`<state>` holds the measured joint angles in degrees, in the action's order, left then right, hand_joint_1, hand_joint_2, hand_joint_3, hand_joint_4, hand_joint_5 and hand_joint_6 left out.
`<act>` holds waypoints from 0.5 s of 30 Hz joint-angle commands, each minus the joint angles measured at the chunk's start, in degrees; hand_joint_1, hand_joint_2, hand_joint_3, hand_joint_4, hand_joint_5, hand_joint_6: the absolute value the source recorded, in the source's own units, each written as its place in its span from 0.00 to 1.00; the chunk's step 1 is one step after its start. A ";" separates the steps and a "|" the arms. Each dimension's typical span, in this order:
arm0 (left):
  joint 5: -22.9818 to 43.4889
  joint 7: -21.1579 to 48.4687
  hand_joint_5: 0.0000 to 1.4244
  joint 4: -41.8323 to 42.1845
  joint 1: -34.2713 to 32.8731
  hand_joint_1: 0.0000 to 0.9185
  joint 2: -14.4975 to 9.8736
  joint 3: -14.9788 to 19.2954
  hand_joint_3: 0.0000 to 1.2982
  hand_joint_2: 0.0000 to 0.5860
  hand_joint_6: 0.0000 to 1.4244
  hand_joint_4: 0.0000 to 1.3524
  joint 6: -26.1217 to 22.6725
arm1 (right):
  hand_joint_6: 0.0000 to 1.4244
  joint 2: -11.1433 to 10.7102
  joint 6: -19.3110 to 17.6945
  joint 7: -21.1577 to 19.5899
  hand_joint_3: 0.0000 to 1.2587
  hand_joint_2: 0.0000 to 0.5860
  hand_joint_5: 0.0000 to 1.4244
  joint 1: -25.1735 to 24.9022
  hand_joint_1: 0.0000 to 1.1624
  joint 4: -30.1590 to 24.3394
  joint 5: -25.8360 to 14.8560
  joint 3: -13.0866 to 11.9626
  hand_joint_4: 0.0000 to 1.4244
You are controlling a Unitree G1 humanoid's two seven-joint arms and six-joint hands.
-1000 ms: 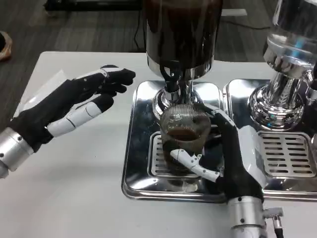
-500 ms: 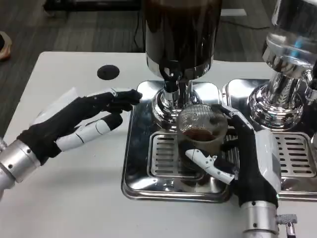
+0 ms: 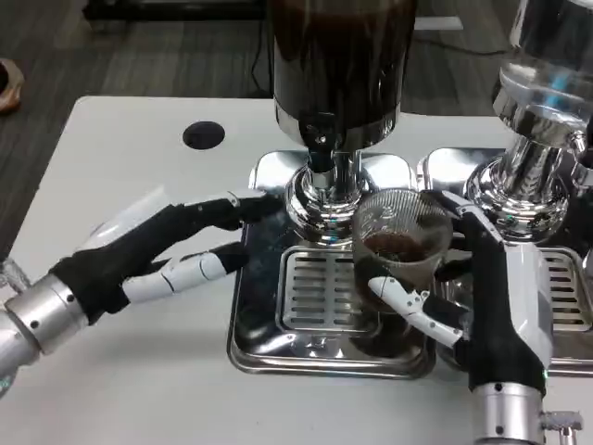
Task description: Grasp the cup under the faucet to collect the drink, then remove the cup.
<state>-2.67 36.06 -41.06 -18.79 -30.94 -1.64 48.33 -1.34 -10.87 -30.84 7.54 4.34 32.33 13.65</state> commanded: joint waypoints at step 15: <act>1.57 0.49 0.08 3.73 3.83 0.00 -1.20 -1.13 0.14 0.21 0.13 0.08 4.08 | 0.54 -1.20 -1.32 4.86 0.40 0.38 0.52 7.56 0.62 -12.07 -0.10 0.37 0.42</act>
<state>-2.47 35.88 -38.37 -16.01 -31.14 -2.82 51.38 -2.56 -10.85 -26.30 14.50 -4.55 32.36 14.02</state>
